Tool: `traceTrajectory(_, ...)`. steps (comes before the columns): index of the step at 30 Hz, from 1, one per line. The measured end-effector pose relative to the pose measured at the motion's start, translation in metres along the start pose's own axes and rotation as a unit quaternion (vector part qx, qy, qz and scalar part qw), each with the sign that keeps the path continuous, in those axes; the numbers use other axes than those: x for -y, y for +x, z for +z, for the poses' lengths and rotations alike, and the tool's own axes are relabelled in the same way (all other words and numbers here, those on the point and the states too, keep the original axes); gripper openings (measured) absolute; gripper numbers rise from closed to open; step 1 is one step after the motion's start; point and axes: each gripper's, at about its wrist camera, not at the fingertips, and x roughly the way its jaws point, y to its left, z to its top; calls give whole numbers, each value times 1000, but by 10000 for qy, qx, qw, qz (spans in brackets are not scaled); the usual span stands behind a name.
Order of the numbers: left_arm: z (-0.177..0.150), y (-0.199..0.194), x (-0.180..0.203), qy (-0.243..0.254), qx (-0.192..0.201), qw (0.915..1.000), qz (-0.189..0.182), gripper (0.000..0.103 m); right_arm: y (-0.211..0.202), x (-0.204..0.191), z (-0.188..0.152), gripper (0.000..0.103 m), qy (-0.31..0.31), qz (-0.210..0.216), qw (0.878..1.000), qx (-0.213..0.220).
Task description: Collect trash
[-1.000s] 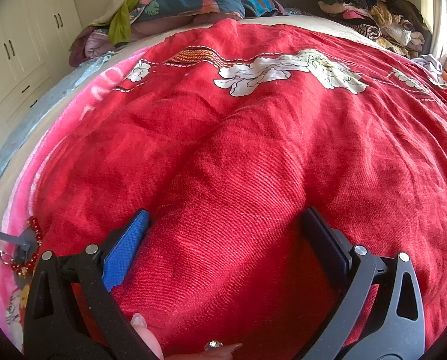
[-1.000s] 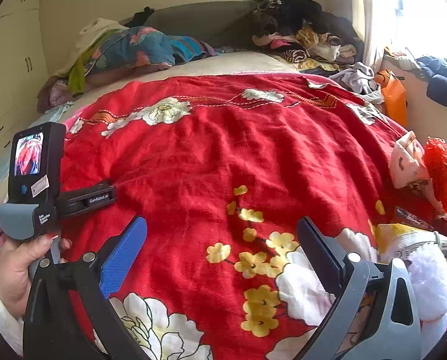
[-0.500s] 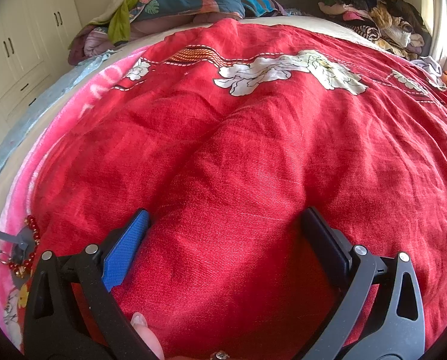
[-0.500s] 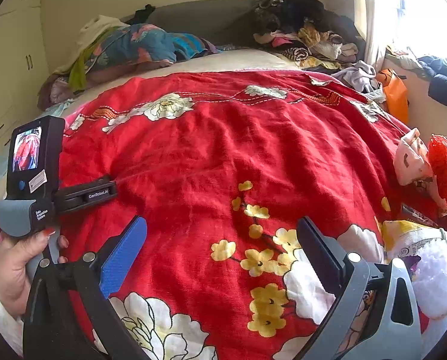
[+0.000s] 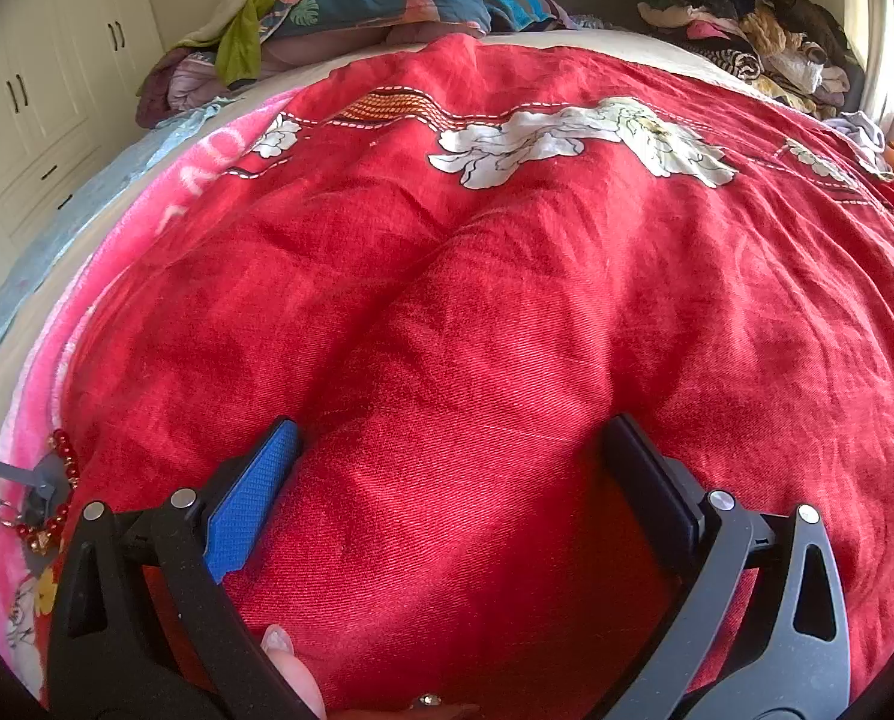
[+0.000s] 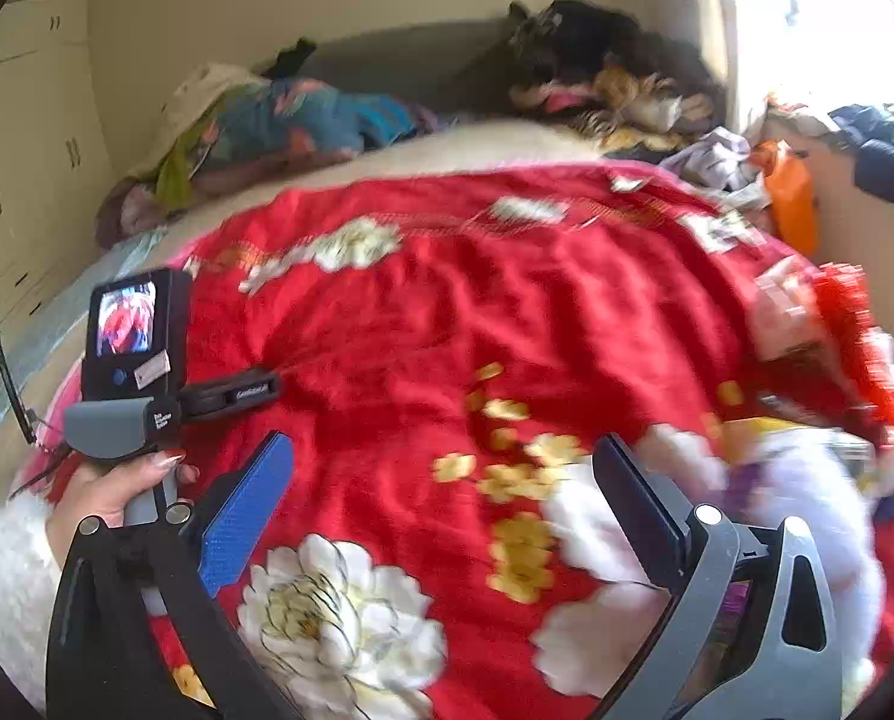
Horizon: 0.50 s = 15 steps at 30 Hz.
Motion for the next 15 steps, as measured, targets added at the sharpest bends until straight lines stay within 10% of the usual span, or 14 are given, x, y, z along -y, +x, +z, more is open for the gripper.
traceTrajectory(5, 1, 0, -1, 3, 3, 10000, 2, 94, -29, 52, -3, 97, 660, -549, 9957, 352)
traceTrajectory(9, 1, 0, 0, 2, 5, 10000, -2, 94, -22, 82, -3, 97, 935, -91, 9942, 530)
traceTrajectory(15, 1, 1, 0, 4, 1, 10000, -1, 94, 17, 71, -4, 97, -502, 592, 9962, 386)
